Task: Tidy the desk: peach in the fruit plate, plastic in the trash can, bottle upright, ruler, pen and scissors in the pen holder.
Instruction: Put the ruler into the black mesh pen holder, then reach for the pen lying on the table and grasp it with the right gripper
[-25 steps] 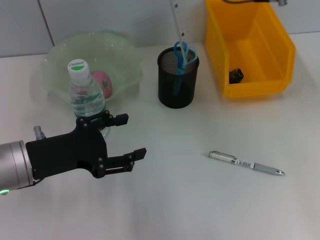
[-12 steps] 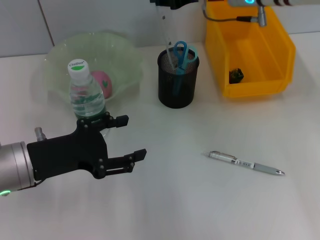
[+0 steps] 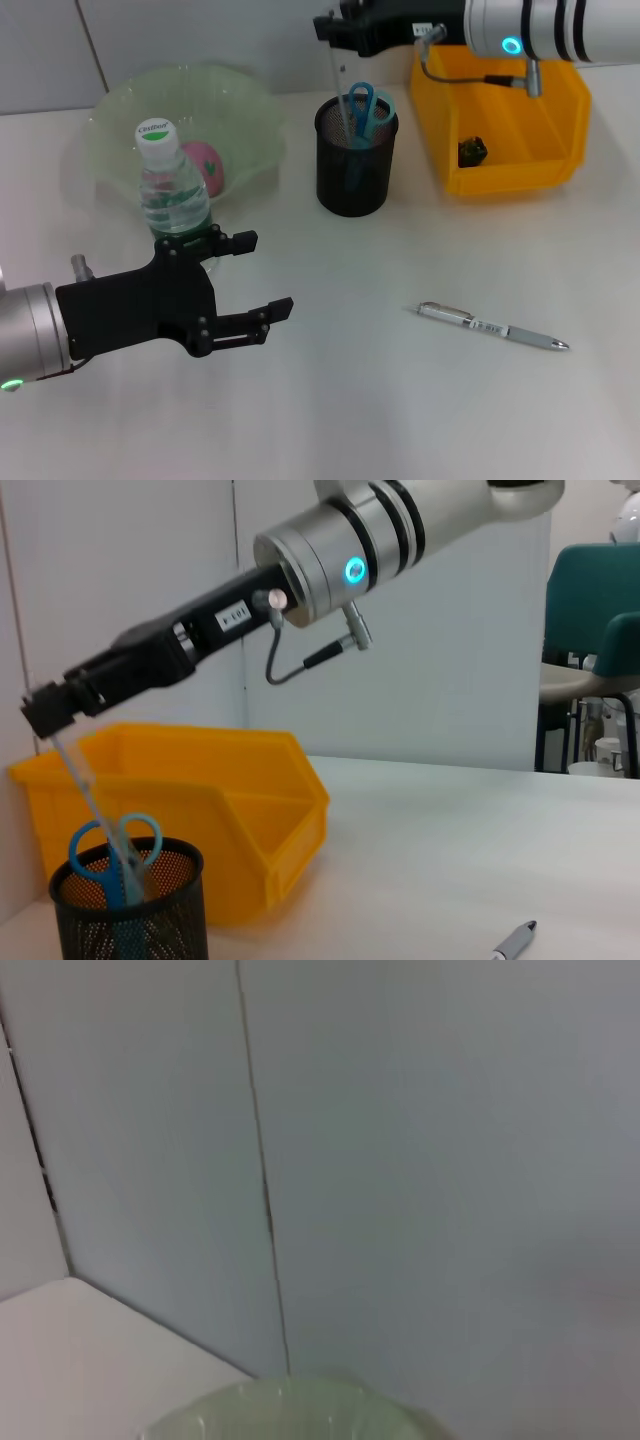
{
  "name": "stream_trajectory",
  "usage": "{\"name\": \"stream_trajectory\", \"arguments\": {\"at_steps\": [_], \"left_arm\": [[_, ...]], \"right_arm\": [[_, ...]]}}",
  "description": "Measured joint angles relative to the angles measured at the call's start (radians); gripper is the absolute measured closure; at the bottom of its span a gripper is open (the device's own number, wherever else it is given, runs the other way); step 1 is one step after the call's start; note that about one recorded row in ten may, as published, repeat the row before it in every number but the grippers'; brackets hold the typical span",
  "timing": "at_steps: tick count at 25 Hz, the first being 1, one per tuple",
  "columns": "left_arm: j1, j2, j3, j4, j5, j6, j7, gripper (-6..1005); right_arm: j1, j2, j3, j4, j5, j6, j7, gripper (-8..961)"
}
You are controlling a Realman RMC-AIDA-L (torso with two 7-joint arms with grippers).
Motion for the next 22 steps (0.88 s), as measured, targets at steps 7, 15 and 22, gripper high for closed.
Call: {"name": "stream_trajectory", "arguments": {"at_steps": [7, 15, 22], "left_arm": [[-0.001, -0.001, 0.0, -0.006, -0.001, 0.002, 0.003, 172], [-0.001, -0.001, 0.0, -0.011, -0.002, 0.006, 0.004, 172], [-0.001, -0.001, 0.0, -0.011, -0.002, 0.006, 0.004, 172]], "right_arm": [[-0.016, 0.001, -0.001, 0.042, 0.06, -0.002, -0.083, 516], [-0.02, -0.001, -0.002, 0.071, 0.103, -0.007, -0.14, 483], [-0.023, -0.001, -0.002, 0.072, 0.103, -0.007, -0.14, 455]]}}
